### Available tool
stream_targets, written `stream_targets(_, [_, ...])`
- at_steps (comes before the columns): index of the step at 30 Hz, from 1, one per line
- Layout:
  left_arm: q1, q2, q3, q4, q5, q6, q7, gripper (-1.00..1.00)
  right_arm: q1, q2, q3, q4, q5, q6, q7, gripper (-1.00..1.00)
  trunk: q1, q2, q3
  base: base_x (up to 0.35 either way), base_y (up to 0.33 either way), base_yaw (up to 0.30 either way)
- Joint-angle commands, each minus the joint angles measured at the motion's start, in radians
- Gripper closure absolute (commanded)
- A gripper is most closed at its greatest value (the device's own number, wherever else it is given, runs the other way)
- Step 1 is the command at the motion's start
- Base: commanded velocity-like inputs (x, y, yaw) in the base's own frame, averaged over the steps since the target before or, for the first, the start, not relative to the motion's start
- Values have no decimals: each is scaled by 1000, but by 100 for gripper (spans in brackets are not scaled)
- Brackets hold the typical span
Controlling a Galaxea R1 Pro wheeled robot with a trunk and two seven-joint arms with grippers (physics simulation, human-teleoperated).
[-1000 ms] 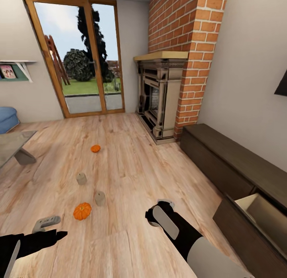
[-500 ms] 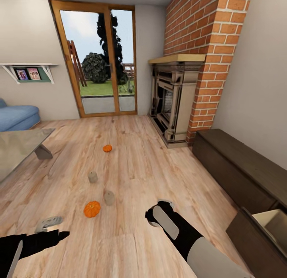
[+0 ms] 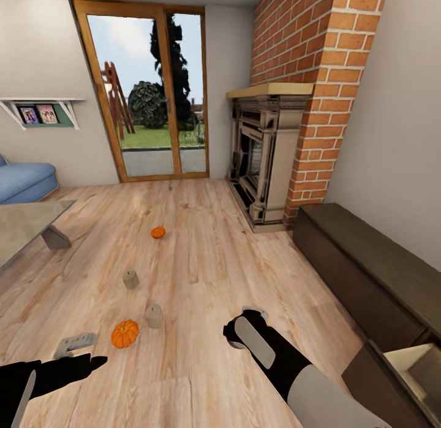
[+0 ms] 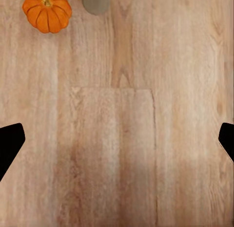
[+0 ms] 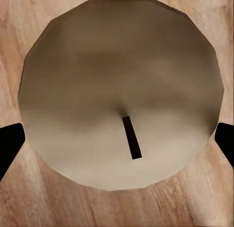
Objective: Place each of the two pumpkins and all three candles from the living room inside a cabinet in the living room (use any cabinet), then make sure every cabinet is closed, and position the cauldron so it is next to a table in the living room.
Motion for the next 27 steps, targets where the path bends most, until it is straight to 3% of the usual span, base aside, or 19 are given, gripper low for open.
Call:
stream_targets(1, [-1, 0, 1, -1, -9, 4, -9, -100, -1, -1, 3, -1, -6, 1, -6, 100, 0, 0, -1, 256, -234, 130])
stream_targets(8, [-1, 0, 1, -1, -9, 4, -7, -100, -1, -1, 3, -1, -7, 1, -6, 100, 0, 0, -1, 291, -163, 211])
stream_targets(27, [-1, 0, 1, -1, -9, 4, -7, -100, -1, -1, 3, -2, -7, -8, -6, 100, 0, 0, -1, 329, -44, 5])
